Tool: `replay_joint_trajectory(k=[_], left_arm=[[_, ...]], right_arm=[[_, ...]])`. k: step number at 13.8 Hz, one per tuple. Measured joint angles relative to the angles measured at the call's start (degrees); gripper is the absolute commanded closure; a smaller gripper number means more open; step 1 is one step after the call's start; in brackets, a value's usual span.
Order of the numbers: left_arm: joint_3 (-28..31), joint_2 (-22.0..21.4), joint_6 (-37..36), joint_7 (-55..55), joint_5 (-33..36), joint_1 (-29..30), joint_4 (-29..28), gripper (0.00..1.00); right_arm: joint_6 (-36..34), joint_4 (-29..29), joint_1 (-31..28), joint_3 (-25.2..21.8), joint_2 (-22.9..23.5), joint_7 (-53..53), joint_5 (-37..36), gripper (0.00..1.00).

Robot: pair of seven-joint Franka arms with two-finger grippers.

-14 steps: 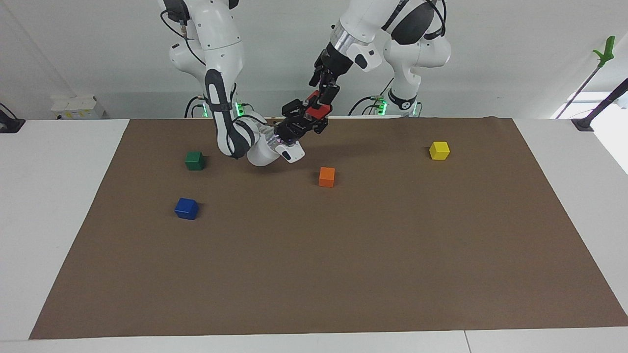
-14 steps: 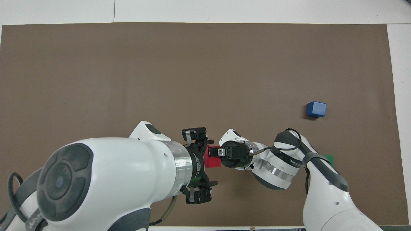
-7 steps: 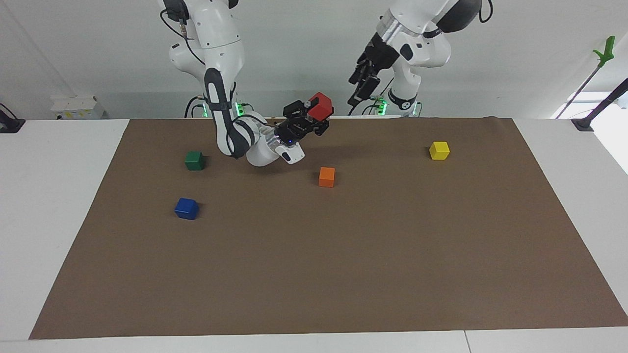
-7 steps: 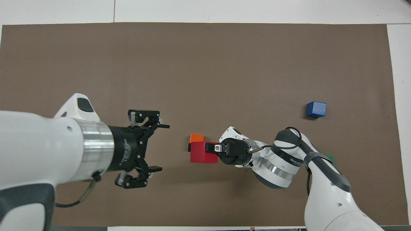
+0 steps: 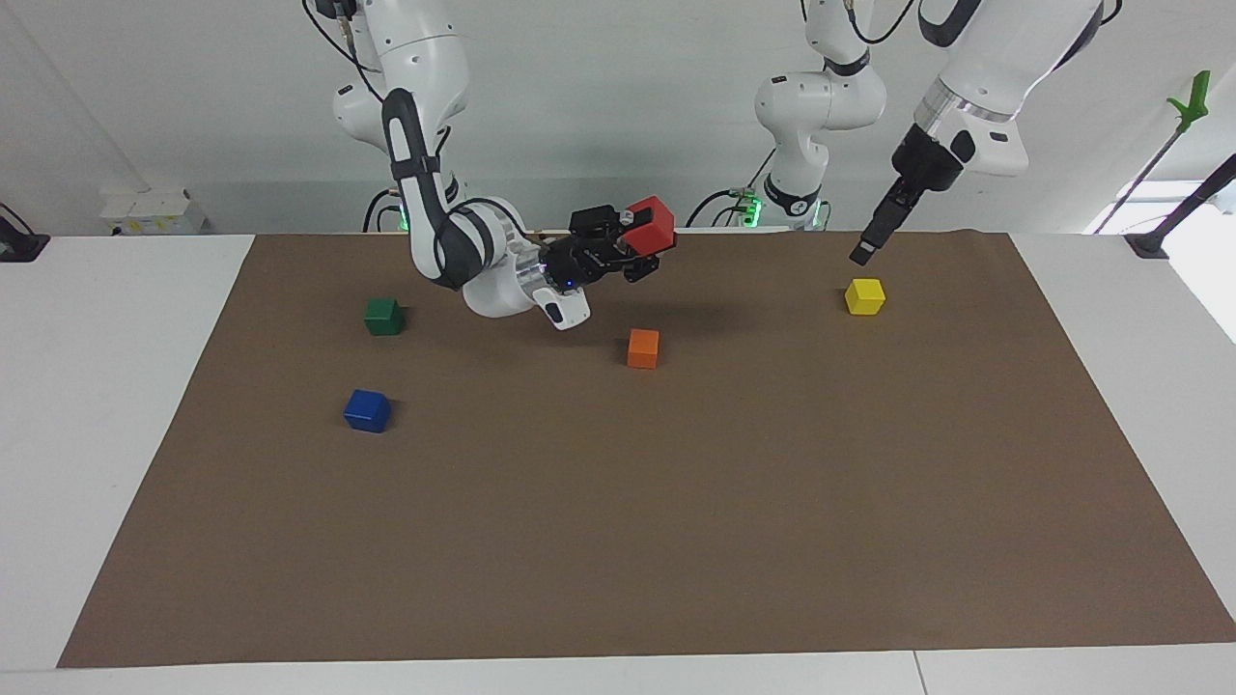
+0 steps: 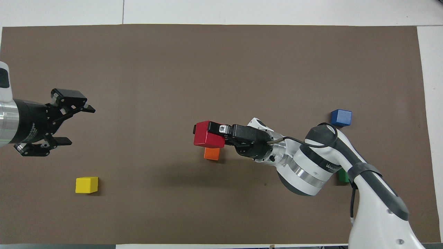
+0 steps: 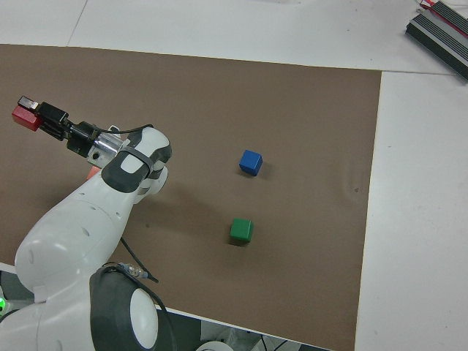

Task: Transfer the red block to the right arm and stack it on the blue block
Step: 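Lift the red cube with the right gripper while the left gripper withdraws, then carry the red cube with the right gripper over the blue cube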

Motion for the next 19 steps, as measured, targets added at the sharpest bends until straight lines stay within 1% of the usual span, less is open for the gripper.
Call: replay_joint_trajectory(k=[1,2,4,6,7,8,9,10,13,15,19], left_arm=[[0.01,1.68,-0.62,3.66,2.49,0.03,1.32,0.00],[0.04,3.59,-2.18,7.58,4.40,0.38,3.86,0.00],[0.09,7.46,-7.81,16.89,6.46,2.77,11.34,0.00],[0.19,11.38,-14.51,24.69,9.67,4.67,19.38,0.00],[0.15,13.22,-17.26,26.72,10.58,4.90,22.62,0.00],[0.03,14.48,-19.08,27.70,10.84,4.90,24.67,0.00],[-0.16,14.96,-20.21,28.01,10.85,4.85,25.18,0.00],[-0.15,14.82,-20.91,28.09,10.85,4.63,24.27,0.00],[0.64,12.85,-20.84,28.30,10.88,1.61,19.03,0.00],[1.65,11.97,-20.73,28.79,11.13,0.37,17.53,0.00],[3.86,12.37,-19.80,35.99,11.15,0.35,18.30,0.00]], right_arm=[[4.95,1.37,-0.25,-0.01,-1.79,2.48,-1.67,1.00],[9.57,2.75,-0.57,-0.01,-3.68,5.25,-3.23,1.00],[17.25,5.12,-0.88,-0.09,-6.58,9.61,-5.93,1.00],[25.01,7.47,-0.87,-0.07,-8.09,13.15,-11.19,1.00],[29.01,8.94,-0.79,-0.04,-8.45,15.45,-14.52,1.00],[32.41,10.41,-0.68,0.02,-8.59,17.75,-17.58,1.00],[35.23,11.84,-0.55,0.10,-8.59,20.14,-20.75,1.00],[36.96,12.83,-0.52,0.19,-8.59,22.48,-24.24,1.00],[41.43,14.25,-0.52,0.29,-8.57,31.02,-38.67,1.00],[42.80,15.03,-0.62,0.22,-8.57,38.28,-50.61,1.00],[42.44,17.30,-1.75,-0.19,-8.58,54.77,-79.54,1.00]])
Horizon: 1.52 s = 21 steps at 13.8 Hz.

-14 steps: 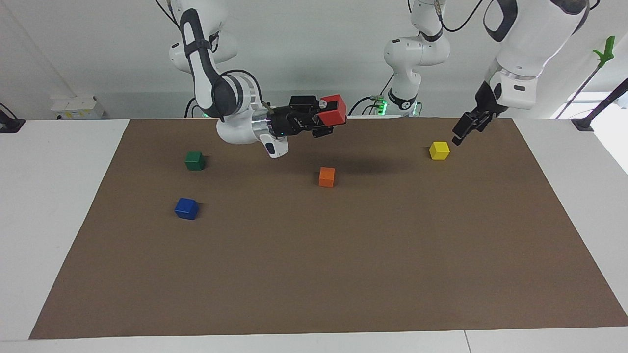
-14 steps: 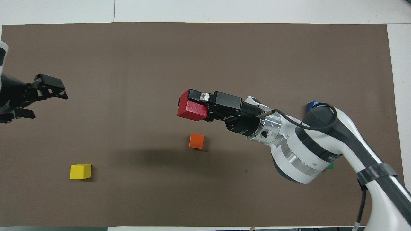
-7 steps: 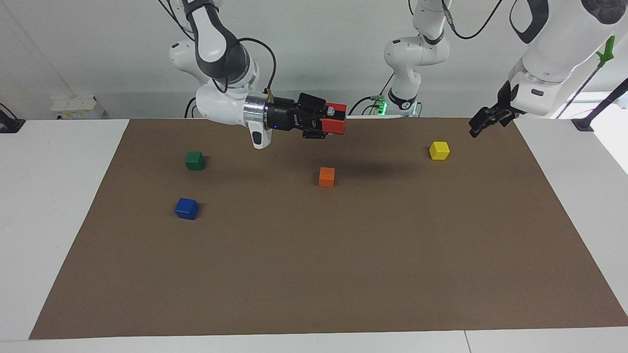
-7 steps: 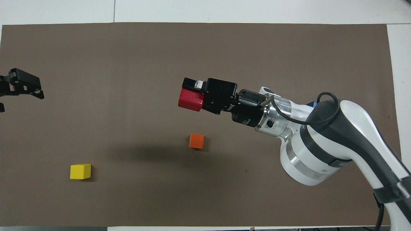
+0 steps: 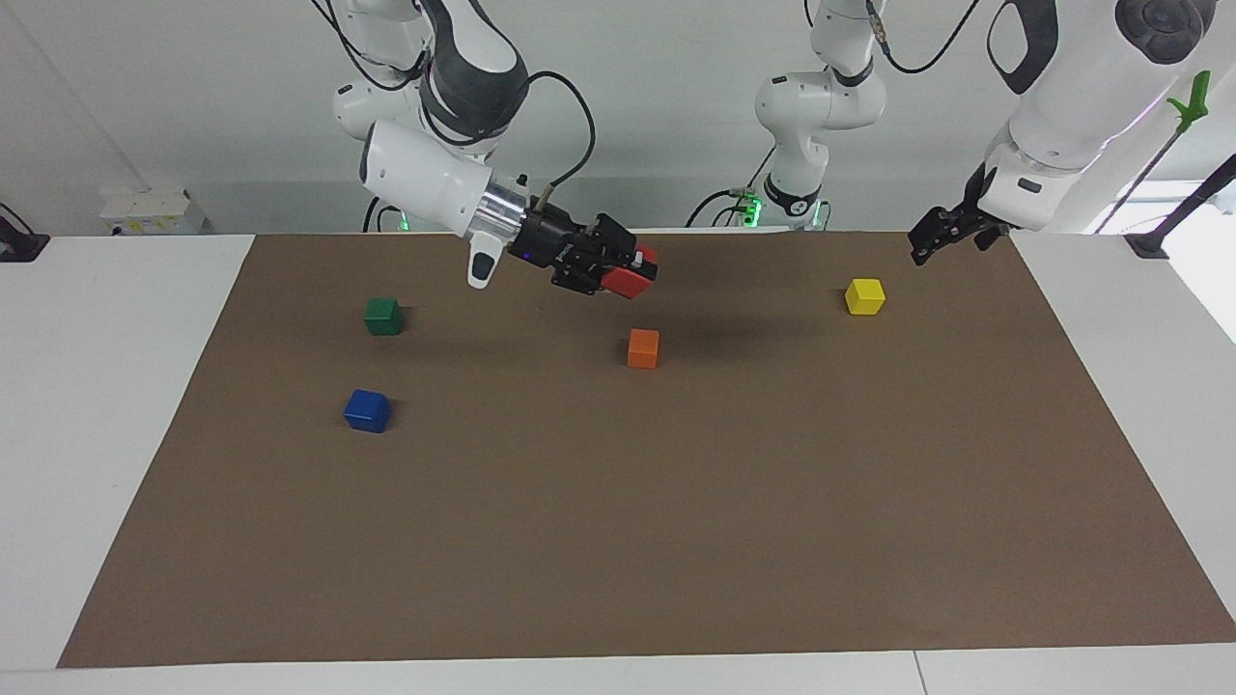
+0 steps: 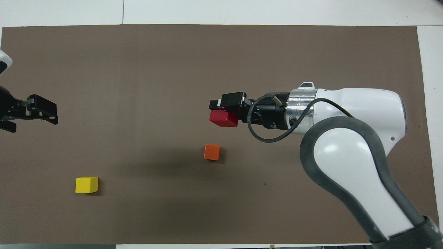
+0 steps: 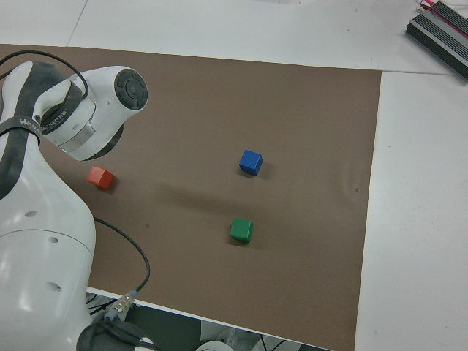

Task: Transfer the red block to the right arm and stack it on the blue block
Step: 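Carry the red cube with the right gripper over the blue cube, then lower the red cube onto the blue cube with the right gripper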

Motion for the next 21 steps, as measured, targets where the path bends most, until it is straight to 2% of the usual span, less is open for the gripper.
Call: replay_joint_trajectory(k=[2,5,9,12,16,19,21], left_arm=[[-0.31,0.41,0.14,0.36,0.00,-0.30,0.63,0.00],[-0.61,0.34,0.15,0.36,0.00,-1.25,1.16,0.00],[-0.54,-1.81,0.17,0.54,0.00,-1.35,2.23,0.00],[-0.59,-3.14,0.15,0.55,0.00,-1.35,2.13,0.00],[-0.88,-3.50,0.40,0.59,-1.59,-1.41,2.12,0.00],[-1.05,-3.71,6.63,1.18,-1.63,-1.47,1.00,0.00],[-1.01,-2.70,7.42,1.36,-1.64,-1.46,0.81,0.00]], right_arm=[[-3.15,1.04,-1.38,-0.01,0.00,5.33,-11.82,1.00],[-10.27,2.52,-6.02,-0.15,-0.01,7.66,-27.10,1.00],[-17.98,3.87,-11.20,-0.45,-0.05,7.71,-43.18,1.00],[-20.12,3.71,-13.37,-0.45,-0.06,8.39,-54.46,1.00],[-19.76,0.82,-17.95,-0.45,0.00,8.25,-62.33,1.00],[-14.08,-3.91,-20.61,-0.44,0.59,7.69,-64.25,1.00],[-10.56,-5.95,-22.33,-0.43,1.59,7.65,-65.10,1.00]])
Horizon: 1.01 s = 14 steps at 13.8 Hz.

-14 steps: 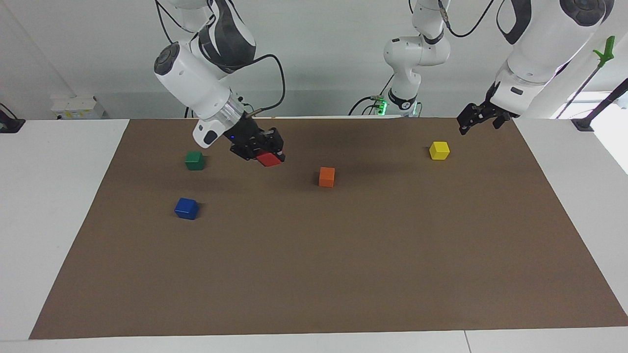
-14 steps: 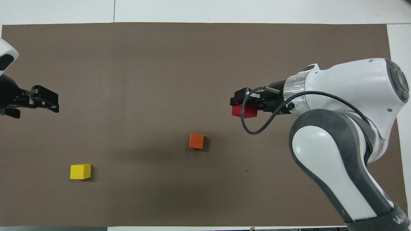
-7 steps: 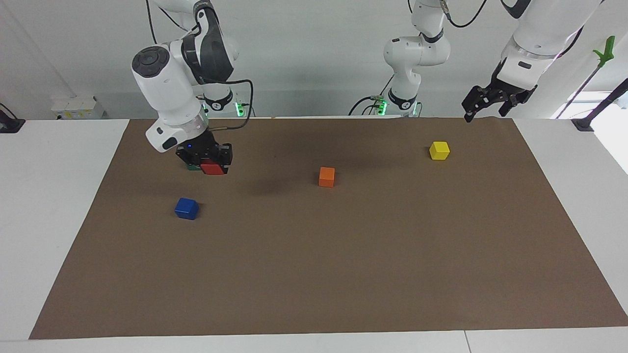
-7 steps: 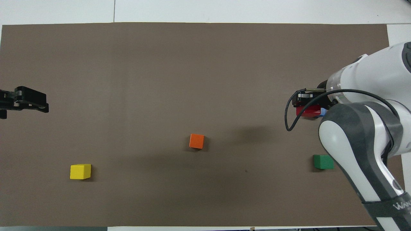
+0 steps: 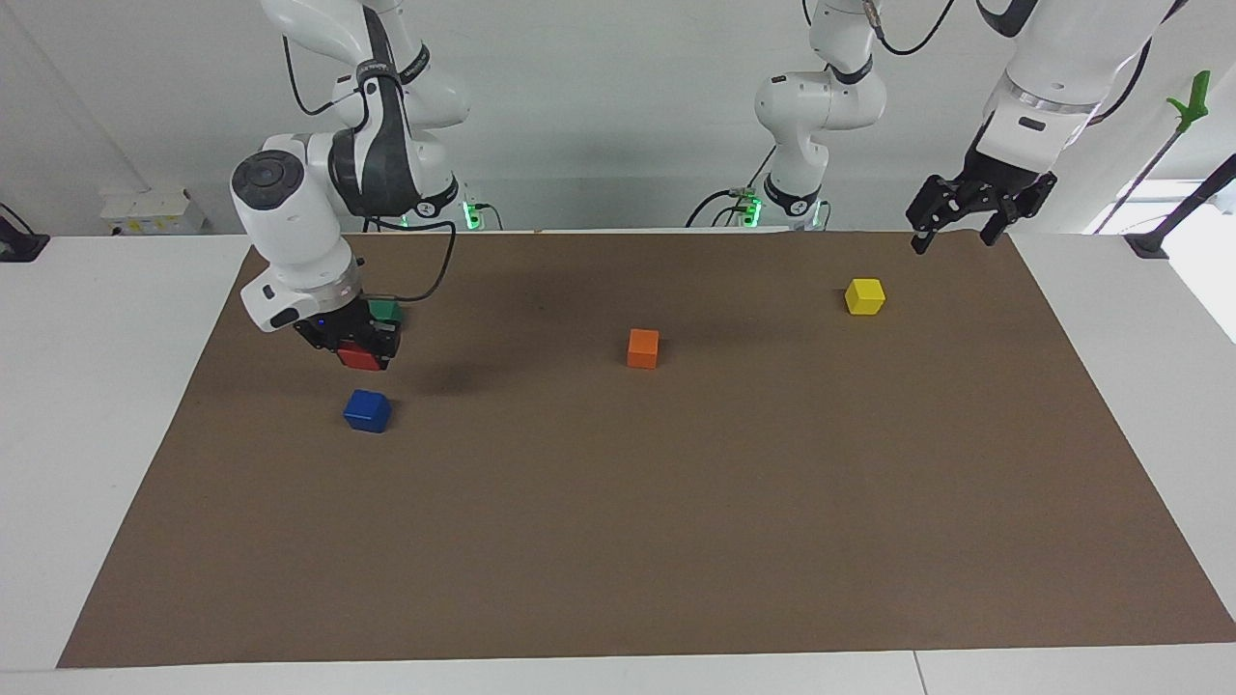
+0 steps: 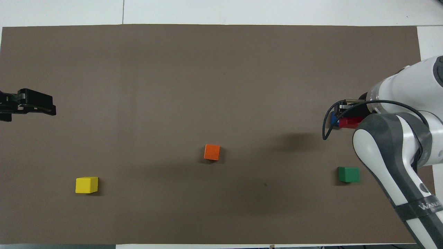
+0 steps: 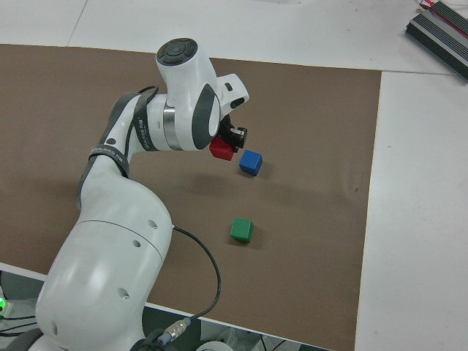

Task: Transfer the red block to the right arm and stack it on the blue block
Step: 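Lower the red cube onto the blue cube with the right gripper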

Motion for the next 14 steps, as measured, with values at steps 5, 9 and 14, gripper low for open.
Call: replay_joint_trajectory(k=[5,9,14], left_arm=[[0.12,1.90,0.30,0.09,-0.22,0.02,0.25,0.00],[0.52,-0.45,0.16,0.09,-0.22,0.12,-1.40,0.00],[1.34,-2.04,4.87,0.63,-0.22,1.13,-5.72,0.00]], right_arm=[[8.17,-2.04,-1.34,-0.01,3.49,0.08,-0.44,1.00],[12.63,-2.11,-2.80,0.00,6.33,0.43,-0.44,1.00],[13.88,-2.11,-3.23,0.47,8.23,4.28,-0.43,1.00]])
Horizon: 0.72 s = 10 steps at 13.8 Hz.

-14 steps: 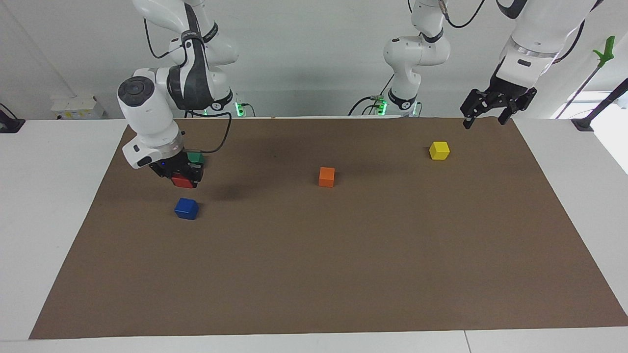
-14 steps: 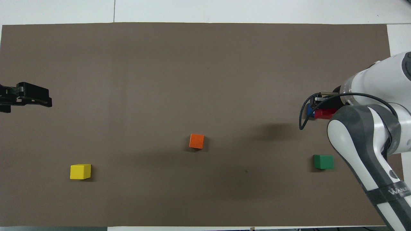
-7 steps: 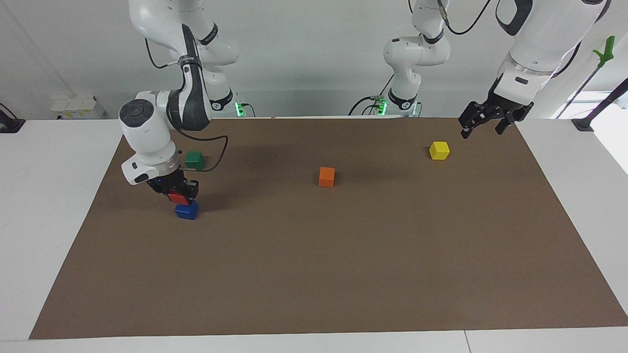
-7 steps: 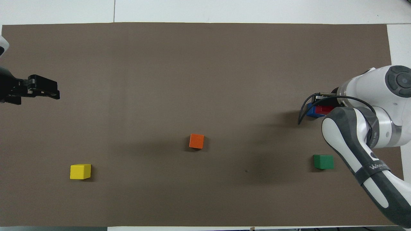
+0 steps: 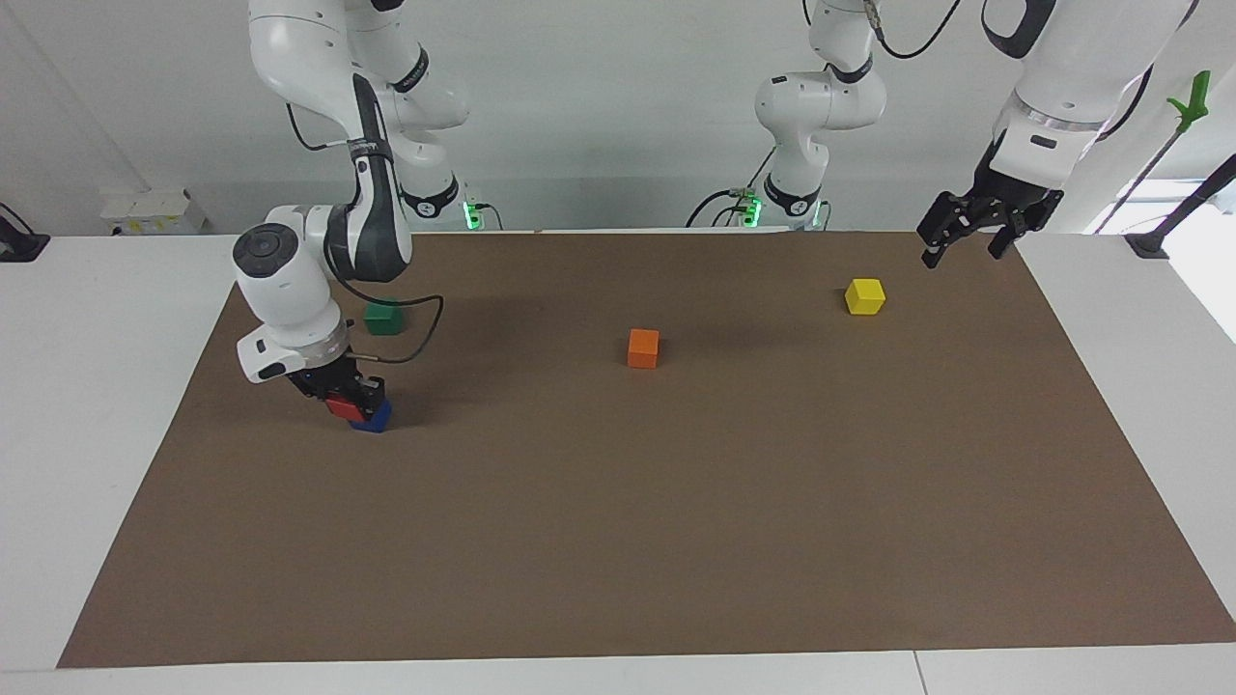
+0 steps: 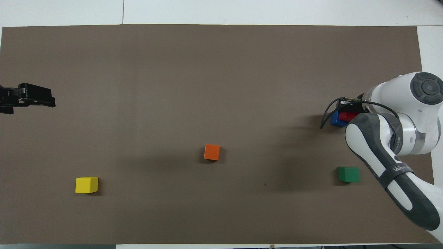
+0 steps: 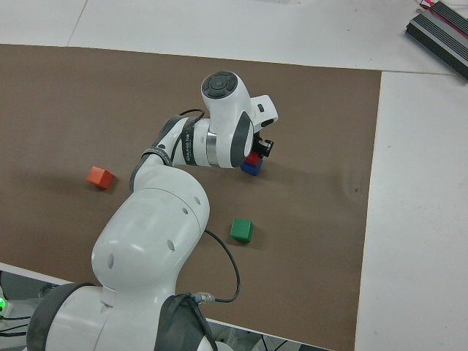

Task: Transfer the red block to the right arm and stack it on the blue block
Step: 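Lower the red cube onto the blue cube with the right gripper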

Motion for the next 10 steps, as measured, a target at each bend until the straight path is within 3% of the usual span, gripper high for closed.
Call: replay_joint_trajectory(k=[10], left_arm=[[-0.17,-0.20,0.39,0.04,0.00,0.01,-2.29,0.00]], right_arm=[[0.00,-0.07,-0.23,0.14,0.00,0.76,1.22,1.00]])
